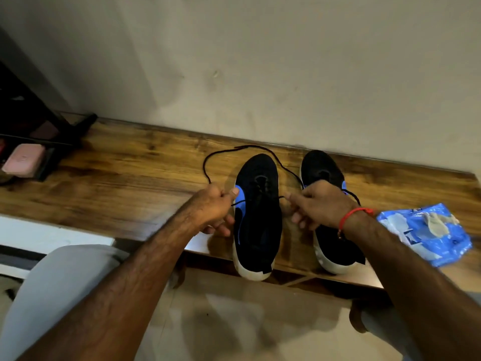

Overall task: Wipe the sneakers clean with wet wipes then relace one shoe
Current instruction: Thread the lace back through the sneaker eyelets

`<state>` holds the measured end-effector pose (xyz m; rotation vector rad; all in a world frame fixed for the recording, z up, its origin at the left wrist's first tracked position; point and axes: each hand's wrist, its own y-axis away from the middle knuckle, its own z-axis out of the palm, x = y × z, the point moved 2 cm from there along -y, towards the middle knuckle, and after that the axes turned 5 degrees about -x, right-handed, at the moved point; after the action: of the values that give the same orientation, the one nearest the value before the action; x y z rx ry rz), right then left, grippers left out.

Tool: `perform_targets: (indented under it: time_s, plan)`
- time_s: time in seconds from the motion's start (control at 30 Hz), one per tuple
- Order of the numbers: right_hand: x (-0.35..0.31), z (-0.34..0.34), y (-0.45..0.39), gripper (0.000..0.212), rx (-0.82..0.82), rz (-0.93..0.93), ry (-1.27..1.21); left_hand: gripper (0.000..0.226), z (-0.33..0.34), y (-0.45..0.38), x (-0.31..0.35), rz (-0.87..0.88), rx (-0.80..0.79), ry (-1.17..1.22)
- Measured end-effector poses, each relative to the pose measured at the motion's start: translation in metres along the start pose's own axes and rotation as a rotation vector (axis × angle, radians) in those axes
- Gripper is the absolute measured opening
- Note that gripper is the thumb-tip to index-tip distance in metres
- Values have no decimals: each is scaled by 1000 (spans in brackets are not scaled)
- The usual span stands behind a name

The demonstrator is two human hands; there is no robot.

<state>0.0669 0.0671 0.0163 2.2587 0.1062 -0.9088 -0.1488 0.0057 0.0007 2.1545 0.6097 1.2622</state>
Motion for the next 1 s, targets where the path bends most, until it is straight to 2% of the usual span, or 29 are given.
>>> perform_targets:
  time_s: [0.1,0.2,0.27,0.33,0.4,0.5,0.6,0.73,0.87,1.0]
  plan:
    - [13,7,-9,40,-28,69,-196,31,6,-8,1,59,131,278]
    - [20,19,-25,35,22,70,-529,26,10,-16,8,232,262,525]
    - [18,27,-36,19,100,14,-728,21,12,-16,14,363,292,508]
    - [14,31,-40,7,150,-46,-871,26,13,-13,19,463,334,390]
    - [8,33,-40,17,148,-92,-920,28,14,-12,23,522,381,291]
    - [2,35,-39,27,148,-151,-901,35,13,-15,26,576,420,260]
    - [-12,34,-34,30,109,-310,-804,49,10,-17,29,663,456,176]
    - [-20,35,-26,24,39,-523,-450,50,9,-17,35,734,297,162]
    - [-18,33,-21,16,98,-560,-339,44,13,-14,34,772,121,126]
    - [-20,33,-20,24,138,-535,-304,50,10,-11,31,718,152,-96]
